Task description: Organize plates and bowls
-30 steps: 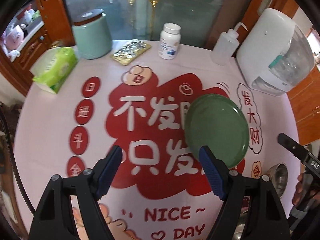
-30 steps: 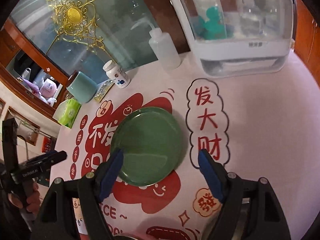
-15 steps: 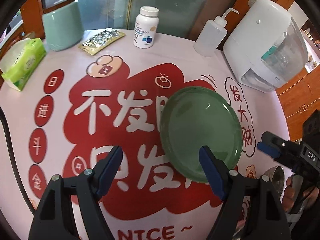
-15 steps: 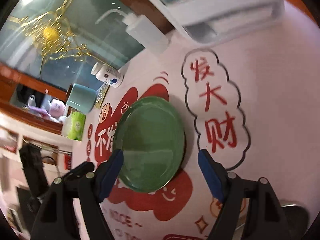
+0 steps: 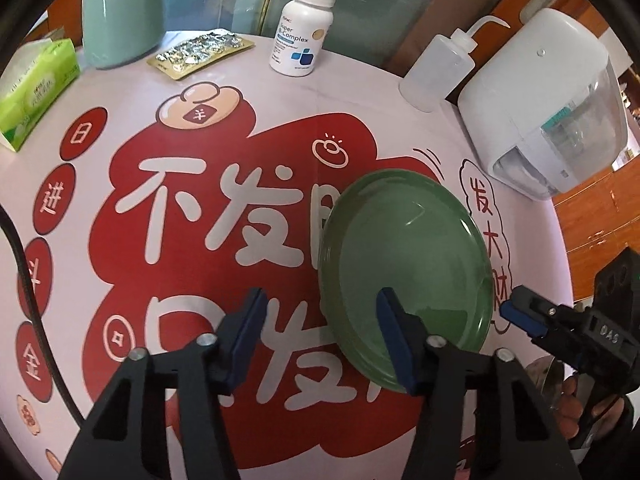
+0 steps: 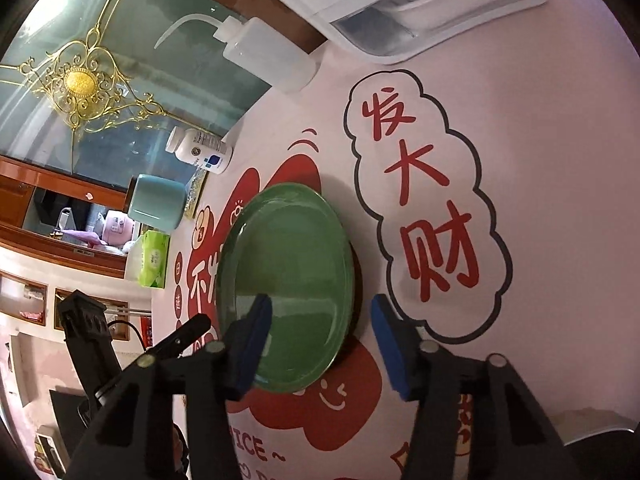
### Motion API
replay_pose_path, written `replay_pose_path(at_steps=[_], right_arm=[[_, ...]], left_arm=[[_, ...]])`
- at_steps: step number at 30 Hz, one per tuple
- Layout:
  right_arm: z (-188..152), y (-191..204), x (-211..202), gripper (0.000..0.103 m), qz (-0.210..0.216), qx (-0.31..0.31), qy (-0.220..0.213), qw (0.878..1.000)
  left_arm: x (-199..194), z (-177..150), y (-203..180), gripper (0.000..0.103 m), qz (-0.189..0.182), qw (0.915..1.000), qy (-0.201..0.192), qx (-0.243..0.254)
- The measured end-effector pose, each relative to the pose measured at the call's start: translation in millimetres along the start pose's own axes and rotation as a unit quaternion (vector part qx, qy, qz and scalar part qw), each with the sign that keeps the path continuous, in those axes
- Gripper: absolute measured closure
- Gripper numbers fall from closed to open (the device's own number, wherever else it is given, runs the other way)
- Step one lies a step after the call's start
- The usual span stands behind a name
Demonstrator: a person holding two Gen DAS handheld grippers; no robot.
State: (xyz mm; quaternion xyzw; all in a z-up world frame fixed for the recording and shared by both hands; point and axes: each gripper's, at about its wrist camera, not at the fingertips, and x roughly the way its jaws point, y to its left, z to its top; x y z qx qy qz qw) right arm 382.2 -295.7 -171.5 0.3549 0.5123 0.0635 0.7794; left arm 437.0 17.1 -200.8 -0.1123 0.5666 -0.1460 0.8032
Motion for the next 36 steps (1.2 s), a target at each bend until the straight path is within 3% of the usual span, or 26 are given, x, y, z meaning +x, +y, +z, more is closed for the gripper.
replay_pose_path(at_steps=[4, 12, 22, 36], right_arm=[[0, -1, 5, 0.077, 0.000, 0.004, 0.002, 1.000], [1, -9, 7, 0.088, -0.001, 0.010, 0.003, 1.000], [1, -5, 16, 0.089, -0.021, -0.011, 0.012, 1.000], [1, -1, 26, 0.096, -0.043, -0.038, 0.011, 0.998]], left_arm=[[6, 0, 0, 0.059, -0.015, 0.9999, 0.005, 0.000], [20, -1, -6, 0.074, -0.022, 0.9996, 0.013, 0.005], [29, -3, -4, 0.084, -0.022, 0.9996, 0.018, 0.009], [30, -1, -4, 0.085, -0.024, 0.9995, 0.005, 0.021]])
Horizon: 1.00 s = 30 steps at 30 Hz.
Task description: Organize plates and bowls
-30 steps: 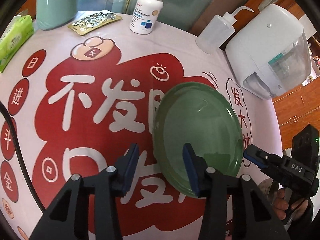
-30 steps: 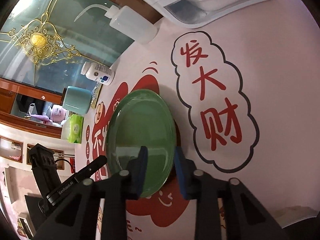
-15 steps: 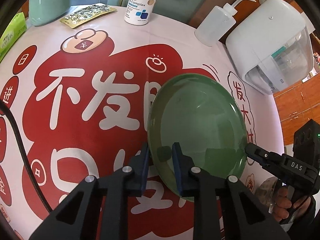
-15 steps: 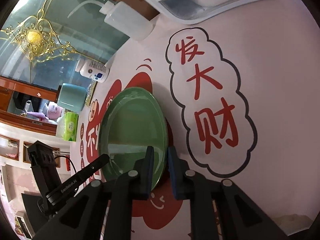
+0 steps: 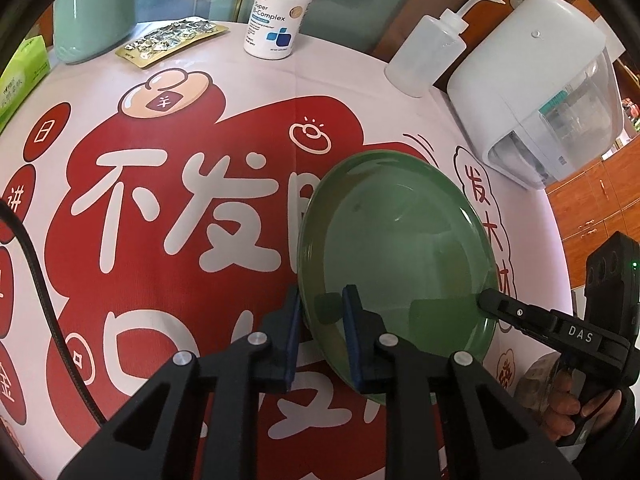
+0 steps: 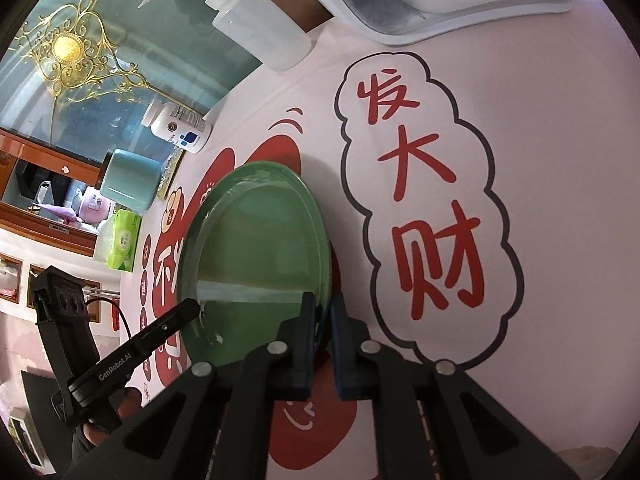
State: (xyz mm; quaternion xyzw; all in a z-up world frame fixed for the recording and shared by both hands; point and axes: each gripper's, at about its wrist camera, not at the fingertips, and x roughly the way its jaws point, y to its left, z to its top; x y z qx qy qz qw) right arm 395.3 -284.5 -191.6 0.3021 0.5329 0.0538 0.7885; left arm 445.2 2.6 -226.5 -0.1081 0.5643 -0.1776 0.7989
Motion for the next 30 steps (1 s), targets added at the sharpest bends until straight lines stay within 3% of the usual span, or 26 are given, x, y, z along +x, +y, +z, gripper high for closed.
replay_pose_path(at_steps=[13, 30], right_arm=[[0, 10, -18, 0.096, 0.014, -0.015, -0.022, 1.000], [-15, 31, -72, 0.096, 0.036, -0.019, -0.050, 0.998]], left_arm=[[-12, -4, -3, 0.085, 0.004, 0.9998, -0.009, 0.016], [-73, -26, -23, 0.085, -0.008, 0.9992, -0.032, 0.022]])
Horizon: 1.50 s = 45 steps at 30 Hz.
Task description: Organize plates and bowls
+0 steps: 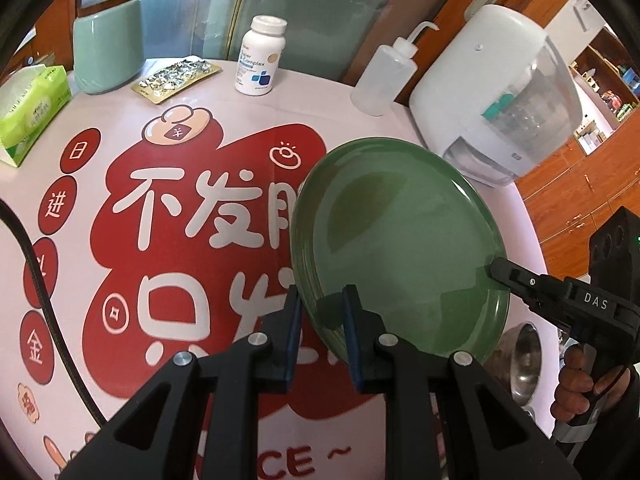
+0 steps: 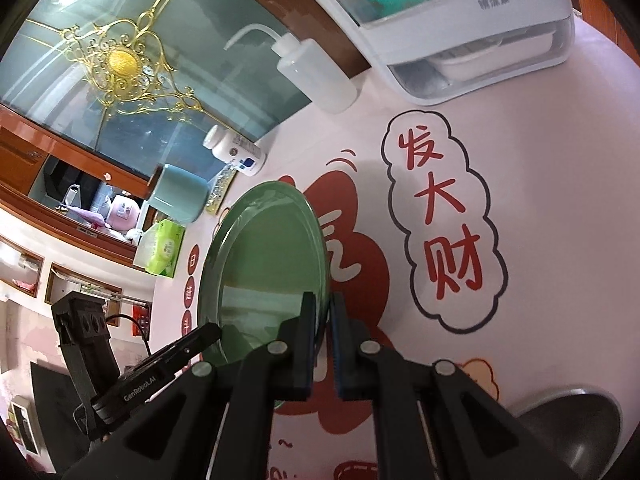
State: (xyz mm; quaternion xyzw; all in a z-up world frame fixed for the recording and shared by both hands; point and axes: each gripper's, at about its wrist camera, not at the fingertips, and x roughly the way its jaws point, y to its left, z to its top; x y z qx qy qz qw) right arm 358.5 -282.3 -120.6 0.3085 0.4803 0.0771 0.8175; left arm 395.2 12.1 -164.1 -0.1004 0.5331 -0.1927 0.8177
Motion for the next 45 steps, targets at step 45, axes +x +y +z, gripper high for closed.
replay_pose_path(at_steps=[45], right_arm=[[-154, 13, -199, 0.096, 0.056, -0.010, -0.061, 0.997]], left_arm=[[-196, -156, -112, 0.085, 0.009, 0.9959, -0.054, 0.072]])
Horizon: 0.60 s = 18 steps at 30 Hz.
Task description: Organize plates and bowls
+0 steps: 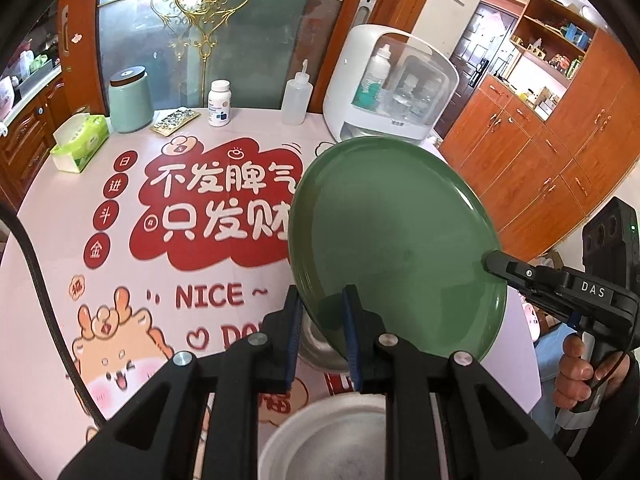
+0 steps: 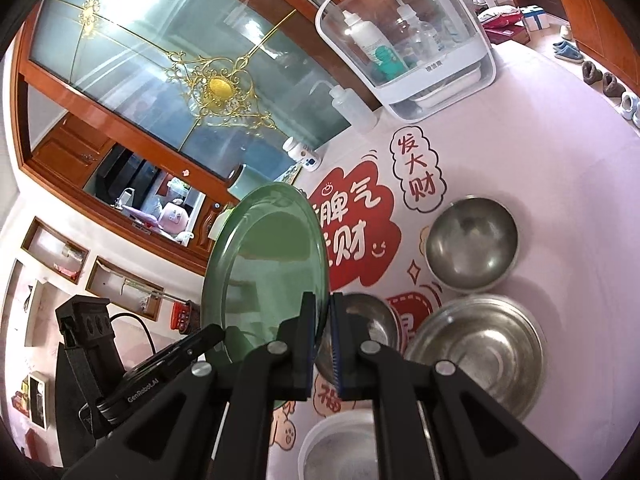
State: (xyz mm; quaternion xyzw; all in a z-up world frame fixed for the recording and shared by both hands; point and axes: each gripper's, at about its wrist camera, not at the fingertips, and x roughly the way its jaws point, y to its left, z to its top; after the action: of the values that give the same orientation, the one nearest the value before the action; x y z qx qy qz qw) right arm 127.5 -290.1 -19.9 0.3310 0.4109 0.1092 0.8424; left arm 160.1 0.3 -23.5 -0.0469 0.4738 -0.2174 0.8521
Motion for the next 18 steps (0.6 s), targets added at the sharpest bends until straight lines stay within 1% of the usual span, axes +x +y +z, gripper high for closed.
replay_pose_path(at_steps=[6, 18], right_arm=[[-26, -6, -21, 0.096, 0.000, -0.003, 0.008, 1.000], [-81, -25, -46, 0.096, -0.001, -0.006, 0.045, 0.999]], left_arm=[[-16, -31, -17, 0.085, 0.006, 1.0000, -0.001, -0.005], [-42, -100, -41, 0.085, 0.017, 0.9994, -0.001, -0.030]])
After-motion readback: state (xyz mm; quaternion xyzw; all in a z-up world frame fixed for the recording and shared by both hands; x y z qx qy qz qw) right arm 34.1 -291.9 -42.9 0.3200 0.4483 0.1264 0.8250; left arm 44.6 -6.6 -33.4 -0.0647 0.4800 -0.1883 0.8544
